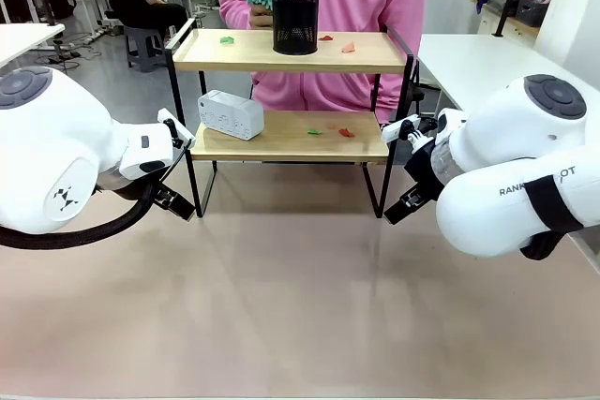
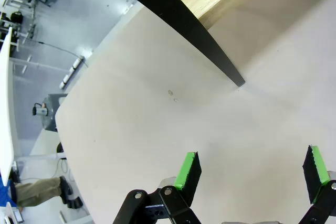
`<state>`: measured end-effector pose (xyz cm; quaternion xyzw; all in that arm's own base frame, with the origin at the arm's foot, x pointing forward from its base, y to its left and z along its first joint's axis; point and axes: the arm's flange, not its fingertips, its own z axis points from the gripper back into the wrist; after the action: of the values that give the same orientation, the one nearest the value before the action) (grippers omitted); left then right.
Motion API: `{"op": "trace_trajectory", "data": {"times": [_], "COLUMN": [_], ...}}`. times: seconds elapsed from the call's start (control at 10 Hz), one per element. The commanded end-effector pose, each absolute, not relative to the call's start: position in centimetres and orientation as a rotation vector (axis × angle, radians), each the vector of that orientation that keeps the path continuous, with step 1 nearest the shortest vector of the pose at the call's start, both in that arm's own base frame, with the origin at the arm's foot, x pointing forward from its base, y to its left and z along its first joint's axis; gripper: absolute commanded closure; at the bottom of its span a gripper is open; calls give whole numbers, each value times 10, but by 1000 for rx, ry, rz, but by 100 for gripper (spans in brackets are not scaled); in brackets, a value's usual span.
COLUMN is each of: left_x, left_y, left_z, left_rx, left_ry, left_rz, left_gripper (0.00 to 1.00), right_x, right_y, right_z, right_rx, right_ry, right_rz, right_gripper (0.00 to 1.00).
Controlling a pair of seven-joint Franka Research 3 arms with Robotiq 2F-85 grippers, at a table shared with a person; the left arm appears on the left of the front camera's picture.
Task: Clean the shelf.
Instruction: Pick up the Duster from the human.
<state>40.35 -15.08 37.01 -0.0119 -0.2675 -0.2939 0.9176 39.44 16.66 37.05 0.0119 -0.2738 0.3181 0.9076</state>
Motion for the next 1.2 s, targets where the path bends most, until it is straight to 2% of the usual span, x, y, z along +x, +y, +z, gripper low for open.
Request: {"op": "trace_trajectory", "data": {"times": [0.0,0.1,0.2,0.3,0.4,0.5,0.6,0.7,0.9,1.0,1.1], "left_x": [400,388,375,358,344,328,324,323,332,332,336], "left_y": [-143,-131,-120,-104,-80,-41,2,50,135,154,149], "left_z": [384,413,440,472,499,525,537,539,490,461,447], "left_rx": [-134,-238,-344,-441,-476,-657,-731,-875,-1160,-1163,-1131], "left_ry": [-530,-450,-435,-389,-436,-514,-607,-678,-794,-814,-797], "left_rz": [-643,-674,-675,-684,-610,-556,-355,-163,322,504,505], "left_gripper": [0,0,0,0,0,0,0,0,0,0,0], "right_x": [386,363,343,319,299,279,271,260,244,238,235], "right_y": [163,157,147,127,96,48,1,-48,-141,-162,-167], "right_z": [382,411,439,477,510,542,557,561,522,491,463], "right_rx": [108,204,262,331,387,630,753,916,1206,1271,1281], "right_ry": [-494,-359,-328,-380,-454,-529,-628,-685,-852,-849,-824], "right_rz": [723,704,681,589,470,413,225,62,-405,-536,-591], "right_gripper": [0,0,0,0,0,0,0,0,0,0,0]}}
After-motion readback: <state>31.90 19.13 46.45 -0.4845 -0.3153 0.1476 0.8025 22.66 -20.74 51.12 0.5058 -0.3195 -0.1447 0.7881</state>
